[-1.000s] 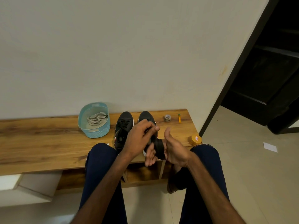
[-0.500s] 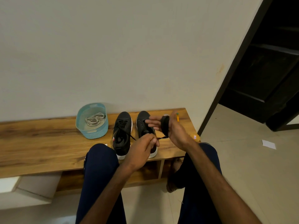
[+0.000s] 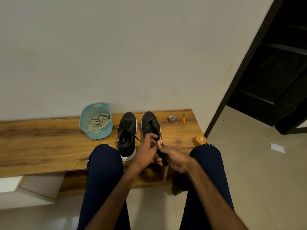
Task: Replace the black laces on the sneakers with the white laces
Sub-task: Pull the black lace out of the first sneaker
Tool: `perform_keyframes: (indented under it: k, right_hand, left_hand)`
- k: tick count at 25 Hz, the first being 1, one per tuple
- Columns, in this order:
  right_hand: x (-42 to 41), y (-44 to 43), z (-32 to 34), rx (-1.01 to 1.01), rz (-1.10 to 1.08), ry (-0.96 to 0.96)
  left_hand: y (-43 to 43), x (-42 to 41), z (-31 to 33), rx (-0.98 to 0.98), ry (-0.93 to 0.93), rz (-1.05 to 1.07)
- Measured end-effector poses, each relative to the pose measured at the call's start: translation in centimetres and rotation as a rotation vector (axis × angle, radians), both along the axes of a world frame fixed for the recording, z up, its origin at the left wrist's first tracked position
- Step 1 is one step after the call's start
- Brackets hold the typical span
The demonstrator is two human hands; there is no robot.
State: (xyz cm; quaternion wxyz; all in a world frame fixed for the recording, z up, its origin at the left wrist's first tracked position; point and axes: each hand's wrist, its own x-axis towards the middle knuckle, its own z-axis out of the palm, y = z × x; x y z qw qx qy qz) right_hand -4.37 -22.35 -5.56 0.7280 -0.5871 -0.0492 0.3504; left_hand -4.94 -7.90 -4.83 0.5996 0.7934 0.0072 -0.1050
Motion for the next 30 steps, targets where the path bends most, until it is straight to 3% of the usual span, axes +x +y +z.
perform_keyframes:
  k: [2, 4, 9, 13, 18, 22, 24, 26, 30]
  right_hand:
    - [-0.1, -0.1, -0.6, 0.063, 0.055, 0.045]
    - [-0.2, 0.0, -0.6, 0.171, 0.096, 0.088]
    - [-0.4, 0.5, -0.7, 0.431, 0.209, 0.158]
    - [-0.4, 0.6, -0.6, 0.426, 0.245, 0.114]
    - [0.0, 0.0, -0.4, 0.392, 0.249, 0.08]
    - [0.4, -0.7, -0.8, 0.383, 0.13, 0.032]
    - [0.4, -0.8, -1.3, 0.48, 0.028, 0.133]
    - [0.3, -0.5, -1.6, 0.577, -0.032, 0.225]
    - [0.2, -0.4, -1.3, 0.538, 0.005, 0.2]
  left_hand:
    - [0.2, -1.1, -0.2, -0.4, 0.309, -0.08]
    - [0.4, -1.7, -0.1, -0.492, 0.344, -0.095]
    - [1.5, -1.9, 0.3, -0.466, 0.341, -0.158]
    - [1.5, -2.0, -0.2, -0.215, 0.218, -0.148]
    - [0.9, -2.6, 0.1, -0.371, 0.088, -0.079]
    - [0.8, -2.6, -0.2, -0.44, 0.169, -0.137]
    - [0.8, -2.6, -0.7, -0.486, 0.222, -0.113]
    - [0.8, -2.5, -1.2, -0.451, 0.212, -0.081]
    - [1.0, -2.2, -1.0, -0.296, 0.187, -0.119]
